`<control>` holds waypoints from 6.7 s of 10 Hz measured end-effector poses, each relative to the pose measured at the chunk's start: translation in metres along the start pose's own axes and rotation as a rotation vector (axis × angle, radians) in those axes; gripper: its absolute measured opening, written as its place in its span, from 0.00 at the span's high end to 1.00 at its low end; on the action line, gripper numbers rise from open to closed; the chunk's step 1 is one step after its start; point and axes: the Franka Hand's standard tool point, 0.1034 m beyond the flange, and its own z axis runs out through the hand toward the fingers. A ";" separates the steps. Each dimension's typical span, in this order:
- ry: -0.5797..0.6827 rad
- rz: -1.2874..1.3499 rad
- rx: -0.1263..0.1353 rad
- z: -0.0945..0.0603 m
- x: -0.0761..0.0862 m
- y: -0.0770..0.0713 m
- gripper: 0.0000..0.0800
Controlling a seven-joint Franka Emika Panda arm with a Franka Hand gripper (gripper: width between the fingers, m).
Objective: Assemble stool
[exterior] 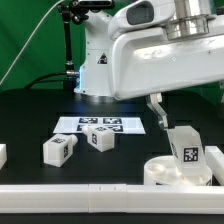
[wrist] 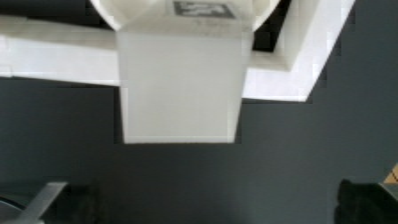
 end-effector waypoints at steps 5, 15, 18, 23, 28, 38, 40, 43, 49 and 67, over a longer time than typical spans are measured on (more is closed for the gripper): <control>-0.004 -0.346 -0.033 0.000 0.003 0.005 0.19; -0.155 -0.605 -0.016 0.002 -0.011 -0.002 0.19; -0.277 -0.652 0.004 0.007 -0.026 -0.020 0.19; -0.217 -0.969 0.012 0.013 -0.023 -0.016 0.19; -0.232 -1.416 0.052 0.017 -0.025 -0.006 0.19; -0.252 -1.520 0.075 0.028 -0.033 -0.003 0.58; -0.252 -1.479 0.070 0.028 -0.033 -0.002 0.58; -0.251 -1.363 0.056 0.028 -0.033 -0.002 0.58; -0.241 -0.653 -0.028 0.030 -0.035 -0.010 0.57; -0.134 0.865 -0.088 0.035 -0.039 -0.036 0.57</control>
Offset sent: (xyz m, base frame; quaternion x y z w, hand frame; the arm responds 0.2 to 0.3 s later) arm 0.0128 -0.0126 0.0068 -0.0227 0.0083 -0.3270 0.9447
